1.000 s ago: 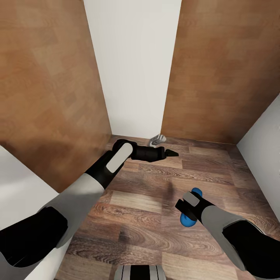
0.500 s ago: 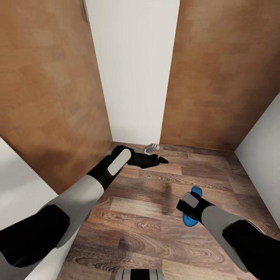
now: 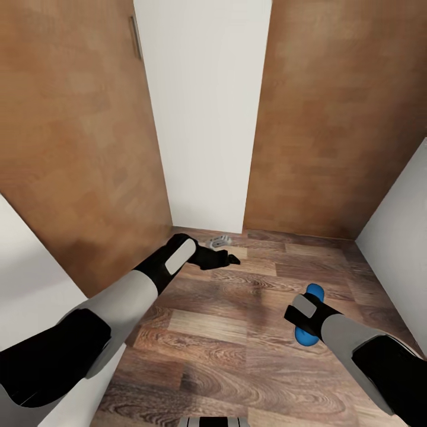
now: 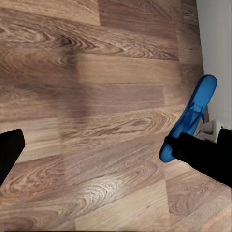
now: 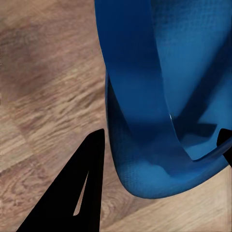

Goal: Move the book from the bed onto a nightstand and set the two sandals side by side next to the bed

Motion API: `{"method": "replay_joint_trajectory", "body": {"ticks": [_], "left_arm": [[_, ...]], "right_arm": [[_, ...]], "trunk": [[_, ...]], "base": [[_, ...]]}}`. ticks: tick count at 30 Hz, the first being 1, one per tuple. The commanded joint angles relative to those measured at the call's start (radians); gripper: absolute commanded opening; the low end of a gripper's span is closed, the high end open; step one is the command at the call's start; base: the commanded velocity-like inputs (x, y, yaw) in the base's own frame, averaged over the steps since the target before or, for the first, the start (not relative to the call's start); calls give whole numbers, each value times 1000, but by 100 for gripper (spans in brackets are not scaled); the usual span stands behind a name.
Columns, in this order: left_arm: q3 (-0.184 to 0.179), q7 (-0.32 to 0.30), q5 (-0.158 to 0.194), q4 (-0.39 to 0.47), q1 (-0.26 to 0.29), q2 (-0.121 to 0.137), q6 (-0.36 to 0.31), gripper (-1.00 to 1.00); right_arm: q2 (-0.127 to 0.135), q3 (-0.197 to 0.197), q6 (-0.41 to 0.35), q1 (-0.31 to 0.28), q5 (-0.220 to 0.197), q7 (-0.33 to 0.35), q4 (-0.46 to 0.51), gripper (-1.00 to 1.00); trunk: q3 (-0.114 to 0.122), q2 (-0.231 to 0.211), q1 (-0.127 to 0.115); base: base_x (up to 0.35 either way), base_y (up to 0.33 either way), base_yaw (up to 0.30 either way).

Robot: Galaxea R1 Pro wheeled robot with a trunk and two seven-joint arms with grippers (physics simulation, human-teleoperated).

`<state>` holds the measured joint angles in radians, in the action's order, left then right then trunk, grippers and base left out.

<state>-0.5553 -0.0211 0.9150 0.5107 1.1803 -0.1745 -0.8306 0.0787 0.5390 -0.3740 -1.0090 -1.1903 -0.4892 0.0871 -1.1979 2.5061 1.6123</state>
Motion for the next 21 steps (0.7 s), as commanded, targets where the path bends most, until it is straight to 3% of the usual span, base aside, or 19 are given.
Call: {"method": "replay_joint_trajectory", "body": {"ticks": [1,13,21], "left_arm": [[-2,-2,-8,-5,1,0,-1,100],[-2,-2,-29,-44,1,0,61,100],[-2,-2,-30,-98,1,0,99,100]], "right_arm": [[4,5,-6,0,-8,-2,3,-100],[37,9,-6,1,-7,0,2,-100],[54,35,-6,0,-6,2,2,-100]], "trunk": [[3,0,-1],[50,-3,-6],[80,-5,-10]], "base": [[0,0,0],[0,0,0],[0,0,0]]}}
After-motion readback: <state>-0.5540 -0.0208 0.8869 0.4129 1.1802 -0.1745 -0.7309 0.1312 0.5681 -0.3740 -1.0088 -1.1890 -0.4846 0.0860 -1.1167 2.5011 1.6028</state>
